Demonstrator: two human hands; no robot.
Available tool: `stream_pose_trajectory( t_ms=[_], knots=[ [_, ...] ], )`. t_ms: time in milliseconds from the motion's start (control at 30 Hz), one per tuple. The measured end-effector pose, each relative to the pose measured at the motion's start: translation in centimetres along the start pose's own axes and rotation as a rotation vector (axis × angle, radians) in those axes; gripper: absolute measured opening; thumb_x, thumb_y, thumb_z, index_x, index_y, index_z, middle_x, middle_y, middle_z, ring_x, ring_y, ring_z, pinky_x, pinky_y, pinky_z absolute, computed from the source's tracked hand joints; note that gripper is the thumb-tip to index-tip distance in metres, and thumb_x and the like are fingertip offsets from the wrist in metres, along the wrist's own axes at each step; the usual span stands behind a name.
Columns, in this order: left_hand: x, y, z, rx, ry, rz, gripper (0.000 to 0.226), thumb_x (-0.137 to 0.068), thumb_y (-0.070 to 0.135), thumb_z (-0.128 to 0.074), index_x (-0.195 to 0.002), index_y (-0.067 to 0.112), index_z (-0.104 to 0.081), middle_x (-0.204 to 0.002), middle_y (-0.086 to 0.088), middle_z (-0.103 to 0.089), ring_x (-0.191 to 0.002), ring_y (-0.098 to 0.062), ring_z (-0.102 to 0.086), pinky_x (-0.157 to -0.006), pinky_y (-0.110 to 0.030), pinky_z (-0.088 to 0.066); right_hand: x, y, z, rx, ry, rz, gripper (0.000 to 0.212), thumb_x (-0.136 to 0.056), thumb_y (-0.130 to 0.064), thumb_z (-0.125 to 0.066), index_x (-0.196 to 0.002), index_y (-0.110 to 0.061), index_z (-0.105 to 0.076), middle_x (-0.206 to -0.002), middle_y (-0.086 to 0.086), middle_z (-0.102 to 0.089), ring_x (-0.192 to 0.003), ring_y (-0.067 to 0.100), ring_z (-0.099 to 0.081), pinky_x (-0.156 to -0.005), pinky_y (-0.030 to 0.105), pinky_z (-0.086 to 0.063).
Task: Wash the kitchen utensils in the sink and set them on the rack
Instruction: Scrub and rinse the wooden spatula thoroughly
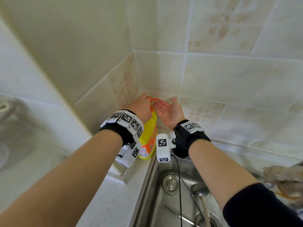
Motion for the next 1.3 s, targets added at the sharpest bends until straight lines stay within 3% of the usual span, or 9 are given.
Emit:
stream_pose_trajectory(
  t_ms=[333,667,733,800,933,1000,1100,1133,1300],
  knots=[
    [-4.2,4.9,-1.0,-0.015,0.020,-0.010,0.031,-0.089,0.001,-0.039,-0.117,-0.001,-0.049,-0.122,-0.014,-0.044,-0.106,-0.028,-0.052,-0.091,-0.032,-0.039,-1.9,-5.5,3.6,-0.102,-0.022,0.049,0.069,-0.100,-0.047,-0.016,-0.142,0.007,-0.024,-0.148,0.024,-0.029,-0.138,0.030,-0.031,-0.112,0.033,-0.027],
    [-11.0,7.9,-3.3,-0.029,-0.009,0.111,0.035,-0.091,0.007,-0.039,-0.125,0.001,-0.046,-0.126,-0.012,-0.044,-0.113,-0.025,-0.050,-0.095,-0.029,-0.037,-7.7,-10.3,7.2,-0.123,-0.100,-0.122,0.063,-0.102,-0.041,-0.019,-0.137,0.009,-0.033,-0.140,0.025,-0.041,-0.133,0.031,-0.039,-0.108,0.033,-0.035],
    [-11.1,7.4,-3.7,-0.023,-0.012,0.160,0.038,-0.092,0.008,-0.038,-0.129,0.002,-0.043,-0.131,-0.011,-0.041,-0.117,-0.025,-0.048,-0.097,-0.030,-0.037,-8.0,-10.1,7.5,-0.052,-0.119,-0.152,0.047,-0.103,-0.026,-0.027,-0.130,0.009,-0.041,-0.120,0.022,-0.060,-0.118,0.027,-0.055,-0.091,0.026,-0.049],
    [-11.0,6.6,-3.9,-0.012,-0.004,0.222,0.047,-0.092,0.008,-0.039,-0.138,0.003,-0.035,-0.142,-0.010,-0.034,-0.128,-0.024,-0.041,-0.103,-0.030,-0.034,-8.3,-9.6,7.7,0.030,-0.128,-0.198,0.028,-0.101,-0.006,-0.034,-0.121,0.009,-0.047,-0.093,0.014,-0.069,-0.085,0.017,-0.069,-0.072,0.019,-0.056],
    [-10.1,7.7,-4.3,0.000,0.034,0.105,0.063,-0.090,0.009,-0.044,-0.147,0.004,-0.018,-0.155,-0.008,-0.014,-0.143,-0.018,-0.018,-0.113,-0.023,-0.016,-7.9,-8.3,8.7,0.099,-0.118,-0.233,0.022,-0.099,0.003,-0.032,-0.103,0.002,-0.053,-0.084,0.010,-0.068,-0.065,0.009,-0.070,-0.060,0.015,-0.055],
    [-9.8,9.0,-5.8,-0.002,-0.036,-0.006,0.061,-0.095,0.017,-0.043,-0.147,0.004,-0.015,-0.157,-0.008,-0.008,-0.145,-0.017,-0.007,-0.114,-0.019,-0.002,-7.7,-8.1,9.2,0.104,-0.125,-0.252,0.030,-0.103,-0.013,-0.027,-0.104,0.000,-0.054,-0.079,0.007,-0.071,-0.071,0.010,-0.069,-0.065,0.018,-0.055],
    [-9.0,9.5,-8.8,-0.036,-0.178,-0.117,0.059,-0.101,0.032,-0.028,-0.148,0.008,-0.003,-0.157,-0.005,0.003,-0.145,-0.012,0.006,-0.112,-0.018,0.012,-6.5,-7.0,9.3,0.066,-0.177,-0.332,0.060,-0.100,-0.045,-0.015,-0.130,-0.002,-0.044,-0.120,0.012,-0.060,-0.117,0.022,-0.054,-0.106,0.035,-0.037],
    [-9.0,9.2,-9.5,-0.030,-0.190,-0.112,0.058,-0.101,0.034,-0.024,-0.148,0.010,0.000,-0.157,-0.004,0.005,-0.145,-0.011,0.008,-0.111,-0.018,0.014,-6.2,-6.4,9.1,0.024,-0.202,-0.368,0.067,-0.098,-0.051,-0.012,-0.135,-0.002,-0.040,-0.130,0.013,-0.054,-0.127,0.025,-0.045,-0.111,0.038,-0.030],
    [-9.9,8.0,-12.5,0.082,-0.289,-0.037,0.061,-0.101,0.034,-0.022,-0.147,0.005,0.005,-0.156,-0.009,0.011,-0.145,-0.015,0.011,-0.116,-0.025,0.010,-6.7,-5.5,9.5,-0.010,-0.143,-0.470,0.088,-0.090,-0.067,-0.007,-0.134,0.003,-0.038,-0.134,0.014,-0.047,-0.136,0.028,-0.035,-0.108,0.038,-0.027]
  ],
)
Point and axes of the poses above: each hand's wrist, its own x-axis away from the middle knuckle, its own z-axis out of the back of the hand, y = z × x, the point moved 7 cm from there along -x, towards the middle knuckle
